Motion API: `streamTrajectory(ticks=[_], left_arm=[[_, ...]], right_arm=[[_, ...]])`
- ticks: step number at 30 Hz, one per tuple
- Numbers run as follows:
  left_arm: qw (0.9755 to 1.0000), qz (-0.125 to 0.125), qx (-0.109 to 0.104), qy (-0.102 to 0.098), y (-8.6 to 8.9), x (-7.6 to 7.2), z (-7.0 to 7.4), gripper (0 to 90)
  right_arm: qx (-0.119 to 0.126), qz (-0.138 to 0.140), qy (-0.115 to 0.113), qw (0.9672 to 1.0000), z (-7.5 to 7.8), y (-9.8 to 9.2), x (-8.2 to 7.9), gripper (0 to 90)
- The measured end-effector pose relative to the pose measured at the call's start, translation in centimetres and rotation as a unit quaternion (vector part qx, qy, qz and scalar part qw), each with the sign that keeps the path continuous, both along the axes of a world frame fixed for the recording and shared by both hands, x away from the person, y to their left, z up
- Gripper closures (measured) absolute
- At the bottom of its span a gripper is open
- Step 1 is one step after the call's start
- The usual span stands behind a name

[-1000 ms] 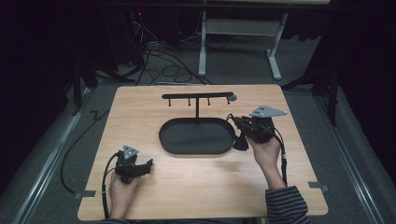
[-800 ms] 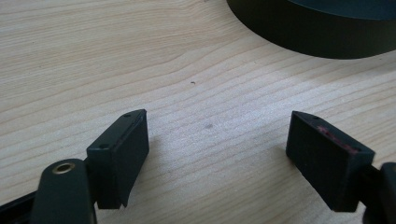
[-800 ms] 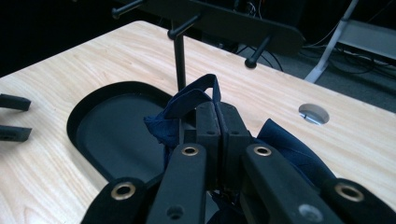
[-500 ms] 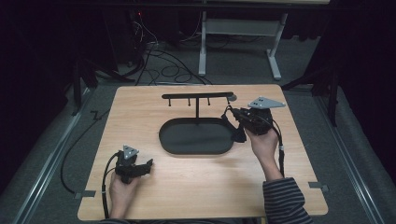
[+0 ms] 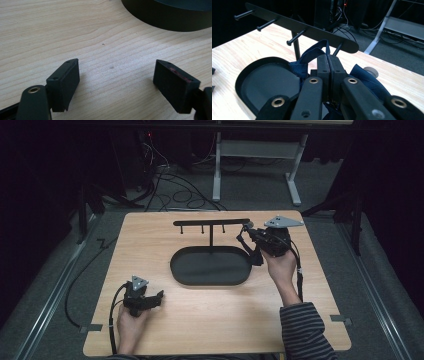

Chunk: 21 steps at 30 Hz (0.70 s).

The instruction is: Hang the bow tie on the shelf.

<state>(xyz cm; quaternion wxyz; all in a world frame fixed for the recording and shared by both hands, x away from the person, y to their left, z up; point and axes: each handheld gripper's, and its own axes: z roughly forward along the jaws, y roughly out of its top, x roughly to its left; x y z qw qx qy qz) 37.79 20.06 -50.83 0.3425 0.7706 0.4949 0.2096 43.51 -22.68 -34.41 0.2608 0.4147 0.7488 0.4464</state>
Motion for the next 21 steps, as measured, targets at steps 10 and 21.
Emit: streamTrajectory(ticks=[10, 21], left_arm=[[1.0000, 0.000, 0.000, 0.000, 0.0, 0.0, 0.0, 21.7], [1.0000, 0.000, 0.000, 0.000, 0.0, 0.0, 0.0, 21.6]], right_arm=[[-0.001, -0.015, 0.001, 0.9999, 0.2, 0.2, 1.3, 90.0], [-0.005, -0.027, 0.010, 0.9996, -0.6, 0.4, 2.5, 90.0]])
